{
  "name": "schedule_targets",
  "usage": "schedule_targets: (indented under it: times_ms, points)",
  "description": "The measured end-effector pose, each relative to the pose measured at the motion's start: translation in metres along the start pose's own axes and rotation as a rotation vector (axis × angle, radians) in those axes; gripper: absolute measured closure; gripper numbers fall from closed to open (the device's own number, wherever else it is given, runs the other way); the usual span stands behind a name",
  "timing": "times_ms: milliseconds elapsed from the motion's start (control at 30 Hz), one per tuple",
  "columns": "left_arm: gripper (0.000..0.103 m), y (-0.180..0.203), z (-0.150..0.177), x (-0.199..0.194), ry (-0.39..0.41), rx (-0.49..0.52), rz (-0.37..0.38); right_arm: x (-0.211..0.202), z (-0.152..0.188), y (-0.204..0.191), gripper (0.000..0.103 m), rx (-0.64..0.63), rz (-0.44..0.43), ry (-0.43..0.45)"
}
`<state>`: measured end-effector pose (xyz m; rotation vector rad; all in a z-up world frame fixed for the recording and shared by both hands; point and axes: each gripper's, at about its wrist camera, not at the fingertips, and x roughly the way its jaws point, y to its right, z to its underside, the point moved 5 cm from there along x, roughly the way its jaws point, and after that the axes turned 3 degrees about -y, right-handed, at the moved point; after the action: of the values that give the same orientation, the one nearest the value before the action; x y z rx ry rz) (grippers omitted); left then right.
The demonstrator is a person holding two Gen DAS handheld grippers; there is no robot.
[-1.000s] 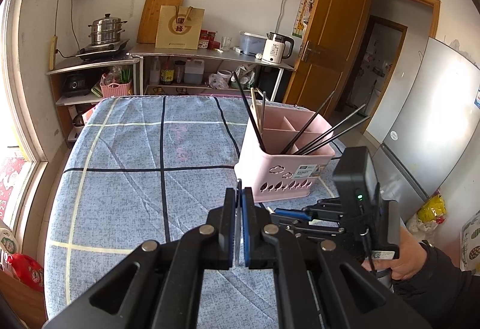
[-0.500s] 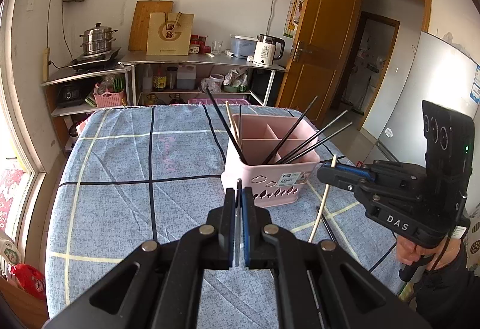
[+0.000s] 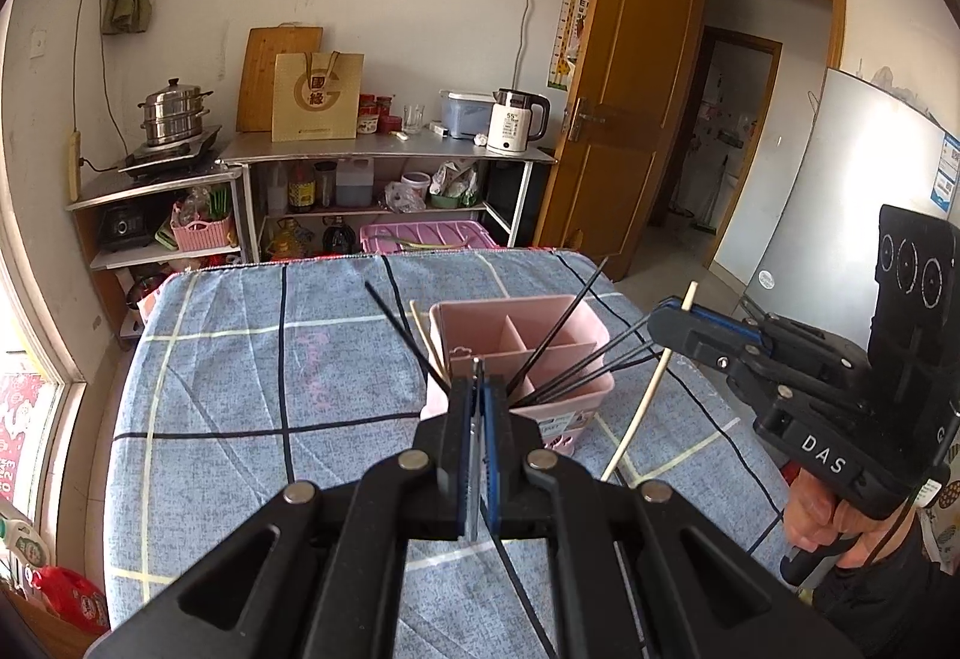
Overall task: Organize utensils
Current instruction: 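Lift the wooden chopstick with the right gripper while the left gripper holds the metal chopstick over the basket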
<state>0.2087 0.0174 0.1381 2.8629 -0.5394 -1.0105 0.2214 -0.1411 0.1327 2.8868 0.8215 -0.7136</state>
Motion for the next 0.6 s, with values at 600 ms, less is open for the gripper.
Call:
schedule_targets:
  times_ms: [600]
  points:
    - [0.099,0.019,-0.081,0.033,0.074,0.042,0.009,0.013,-0.06,0.026,0.098,0.066,0.062,0.215]
